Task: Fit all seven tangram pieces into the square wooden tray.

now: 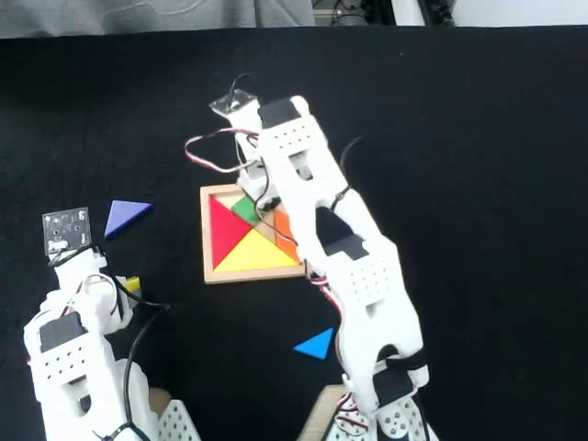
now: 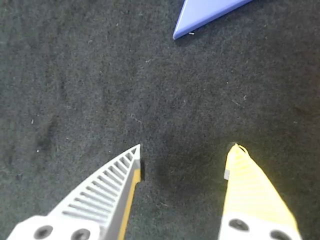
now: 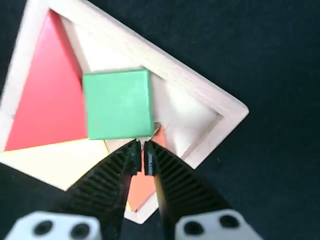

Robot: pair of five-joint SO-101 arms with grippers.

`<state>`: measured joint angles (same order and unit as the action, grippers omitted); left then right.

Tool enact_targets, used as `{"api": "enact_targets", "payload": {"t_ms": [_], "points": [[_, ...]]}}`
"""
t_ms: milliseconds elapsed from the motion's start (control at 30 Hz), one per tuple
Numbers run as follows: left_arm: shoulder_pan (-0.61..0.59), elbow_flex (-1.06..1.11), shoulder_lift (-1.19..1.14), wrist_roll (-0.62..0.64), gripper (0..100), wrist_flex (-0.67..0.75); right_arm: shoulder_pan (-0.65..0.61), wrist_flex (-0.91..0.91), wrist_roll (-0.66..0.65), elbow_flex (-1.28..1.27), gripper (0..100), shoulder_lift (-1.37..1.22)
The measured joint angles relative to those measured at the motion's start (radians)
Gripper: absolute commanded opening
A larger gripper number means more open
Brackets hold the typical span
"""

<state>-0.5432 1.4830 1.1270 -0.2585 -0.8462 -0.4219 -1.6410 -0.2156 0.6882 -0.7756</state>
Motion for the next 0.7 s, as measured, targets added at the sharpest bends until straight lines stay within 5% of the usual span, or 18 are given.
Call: {"api": "enact_targets", "payload": {"t_ms": [700], "points": [[0.000, 0.000, 0.000, 0.000, 27, 0.000, 0.032, -0.087, 0.000, 0.138, 1.1, 0.051]]}}
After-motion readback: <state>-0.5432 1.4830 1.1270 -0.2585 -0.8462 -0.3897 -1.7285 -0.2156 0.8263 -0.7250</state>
